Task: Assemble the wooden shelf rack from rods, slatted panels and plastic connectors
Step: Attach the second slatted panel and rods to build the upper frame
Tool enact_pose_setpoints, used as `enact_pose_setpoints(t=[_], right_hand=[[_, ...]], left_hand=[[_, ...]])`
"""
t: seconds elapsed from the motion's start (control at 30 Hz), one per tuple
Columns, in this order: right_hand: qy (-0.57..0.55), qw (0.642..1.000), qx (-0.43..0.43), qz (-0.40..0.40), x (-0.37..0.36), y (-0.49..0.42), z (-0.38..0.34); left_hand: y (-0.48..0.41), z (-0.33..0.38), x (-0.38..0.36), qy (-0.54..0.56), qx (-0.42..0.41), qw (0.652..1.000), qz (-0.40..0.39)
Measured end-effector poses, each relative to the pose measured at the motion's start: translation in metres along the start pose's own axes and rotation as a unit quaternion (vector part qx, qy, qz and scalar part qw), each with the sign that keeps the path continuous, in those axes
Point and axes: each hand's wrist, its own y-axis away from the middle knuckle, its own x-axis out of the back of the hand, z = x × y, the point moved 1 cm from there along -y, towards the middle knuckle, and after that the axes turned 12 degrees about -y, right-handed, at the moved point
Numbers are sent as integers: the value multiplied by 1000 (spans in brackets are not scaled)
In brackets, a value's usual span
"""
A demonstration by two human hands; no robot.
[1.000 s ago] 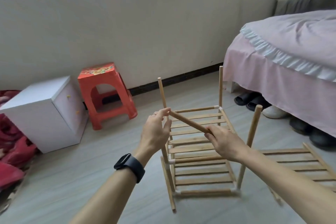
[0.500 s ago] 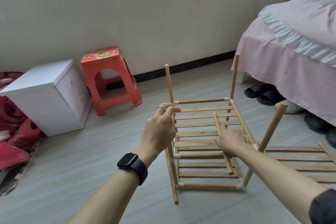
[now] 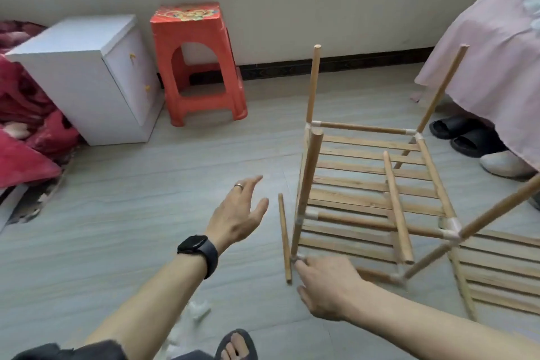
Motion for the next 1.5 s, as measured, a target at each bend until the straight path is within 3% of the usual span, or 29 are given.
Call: enact_pose_setpoints(t=[0.13, 0.27, 0.47, 0.6, 0.7, 0.77, 0.93, 1.07, 1.17, 1.27, 1.4, 1.5], right_hand=[[-16, 995, -68, -77, -56, -59, 0], [-113, 971, -189, -97, -114, -122, 11], [-181, 927, -322, -66, -163, -174, 24], [-150, 927, -320, -126, -161, -186, 20], [-300, 890, -287, -189, -147, -175, 13], [-368, 871, -268, -186, -130, -158, 5], [-239, 952, -162, -100, -56, -107, -9], [-215, 974, -65, 26, 23, -52, -28], [-215, 963, 37, 161, 81, -7, -37], [-241, 913, 104, 313, 131, 35, -30], [-346, 856, 19, 384, 159, 62, 9], [-358, 858, -143, 338, 149, 59, 49]], left_hand=[[27, -64, -88, -92, 88, 975, -184], [48, -101, -155, -131, 100, 940, -300], [59, -137, -199, -178, 90, 899, -389], [50, -143, -205, -160, 94, 894, -408], [36, -147, -189, -112, 117, 892, -422], [32, -151, -173, -74, 154, 901, -399], [25, -137, -114, -39, 158, 936, -313], [9, -97, -39, -19, 134, 974, -180], [-7, -48, 18, 28, 101, 992, -68], [-19, 10, 69, 111, 44, 992, 28], [-15, 84, 112, 191, -57, 974, 104], [-9, 122, 119, 181, -131, 968, 112]])
